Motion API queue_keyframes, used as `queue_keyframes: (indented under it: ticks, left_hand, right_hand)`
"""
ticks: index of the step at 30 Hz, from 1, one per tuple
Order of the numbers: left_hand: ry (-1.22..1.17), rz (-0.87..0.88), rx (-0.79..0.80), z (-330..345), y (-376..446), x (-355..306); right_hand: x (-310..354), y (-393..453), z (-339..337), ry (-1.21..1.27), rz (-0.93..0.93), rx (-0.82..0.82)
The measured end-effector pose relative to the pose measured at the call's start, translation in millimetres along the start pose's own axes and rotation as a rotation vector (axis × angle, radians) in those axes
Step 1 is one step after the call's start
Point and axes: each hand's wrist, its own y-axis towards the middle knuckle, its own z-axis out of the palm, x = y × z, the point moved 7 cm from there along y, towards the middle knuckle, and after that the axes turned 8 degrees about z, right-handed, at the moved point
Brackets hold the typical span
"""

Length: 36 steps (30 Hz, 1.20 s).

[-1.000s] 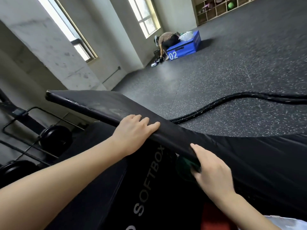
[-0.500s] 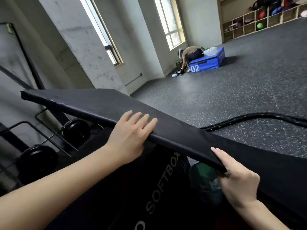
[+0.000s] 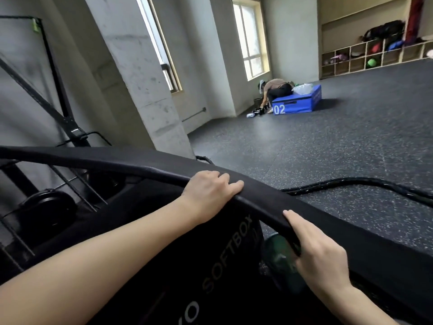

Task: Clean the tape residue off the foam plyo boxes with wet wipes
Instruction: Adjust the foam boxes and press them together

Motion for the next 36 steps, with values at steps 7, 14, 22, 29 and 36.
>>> queue_keyframes:
  ticks: [7,14,22,29,36]
  left_hand:
    - [0.026,-0.144,-0.156,-32,-84,52]
    - [0.138,-0.339,-0.276,-75,-188,87]
    - [0.201,-0.664,-0.402,-118,-326,116]
    - [0.184,-0.931,-0.436,-112,-445,112]
    - [0.091,-1.222,-0.343,-56,-513,58]
  right_hand:
    - [-3,-15,-28,0.014,0.184,0.100]
    - [80,28,-24,0.024,-0.067,-0.140]
    - [216,89,-30,0.118,-0.474,-0.378]
    - [336,104,-13,0.231,-0.818,-0.426]
    - [390,73,66,0.327,-1.007,-0.279]
